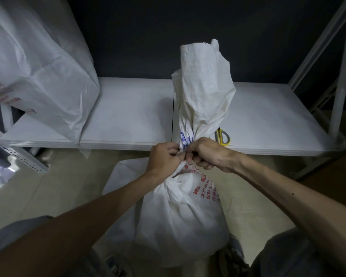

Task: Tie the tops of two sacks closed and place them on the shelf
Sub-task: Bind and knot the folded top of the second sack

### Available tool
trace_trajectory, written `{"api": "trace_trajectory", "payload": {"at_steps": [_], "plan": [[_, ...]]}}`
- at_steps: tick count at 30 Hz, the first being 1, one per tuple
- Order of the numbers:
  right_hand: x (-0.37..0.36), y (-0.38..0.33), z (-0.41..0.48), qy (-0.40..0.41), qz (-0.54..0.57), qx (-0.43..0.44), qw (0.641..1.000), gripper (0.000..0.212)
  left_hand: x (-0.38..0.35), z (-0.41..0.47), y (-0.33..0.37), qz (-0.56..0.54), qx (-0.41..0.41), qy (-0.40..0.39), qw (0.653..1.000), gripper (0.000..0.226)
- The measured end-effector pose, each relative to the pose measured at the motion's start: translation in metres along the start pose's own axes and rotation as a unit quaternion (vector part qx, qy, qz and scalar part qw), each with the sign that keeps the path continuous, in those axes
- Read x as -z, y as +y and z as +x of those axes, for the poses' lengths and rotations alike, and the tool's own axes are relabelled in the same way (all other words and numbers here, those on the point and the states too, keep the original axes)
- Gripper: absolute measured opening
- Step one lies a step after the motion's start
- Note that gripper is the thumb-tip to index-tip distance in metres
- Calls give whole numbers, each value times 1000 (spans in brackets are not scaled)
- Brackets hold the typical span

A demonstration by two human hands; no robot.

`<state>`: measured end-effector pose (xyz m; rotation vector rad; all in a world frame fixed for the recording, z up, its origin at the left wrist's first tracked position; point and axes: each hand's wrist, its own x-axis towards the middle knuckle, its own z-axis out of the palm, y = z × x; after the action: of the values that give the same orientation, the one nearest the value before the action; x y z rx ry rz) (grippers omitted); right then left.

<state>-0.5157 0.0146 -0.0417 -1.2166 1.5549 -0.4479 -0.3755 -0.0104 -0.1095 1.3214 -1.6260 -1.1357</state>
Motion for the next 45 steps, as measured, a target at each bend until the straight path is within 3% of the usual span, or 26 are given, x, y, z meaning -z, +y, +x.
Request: {"api": "trace_trajectory", "payload": {"at_steps": [4, 7, 15, 21, 28, 30, 36, 45], "plan": [[5, -1, 0, -3, -51, -13, 999, 30, -3, -1, -6, -3, -3, -13, 1000, 28], [6, -1, 0, 6, -59, 2, 998, 33, -3, 0, -4, 7, -4, -8, 1000, 24], [-7, 7, 5, 79, 112, 61, 989, 38, 1, 3, -1, -42, 5, -18, 999, 29], [-19, 11, 6, 129, 136, 87, 978, 44, 5, 7, -4, -34, 18, -42, 998, 15], [-12, 9, 5, 78, 182, 70, 978, 47, 12, 7, 0, -39, 2, -38, 999, 17], [-5, 9, 3, 47, 148, 57, 986, 40, 11, 3, -1, -19, -16, -36, 999, 23], [9, 4, -1, -6, 7, 38, 999, 33, 8, 2, -4, 24, -38, -29, 999, 10], [19, -7, -5, -14, -49, 26, 998, 25, 3, 2, -5, 91, -58, -16, 994, 29]]}}
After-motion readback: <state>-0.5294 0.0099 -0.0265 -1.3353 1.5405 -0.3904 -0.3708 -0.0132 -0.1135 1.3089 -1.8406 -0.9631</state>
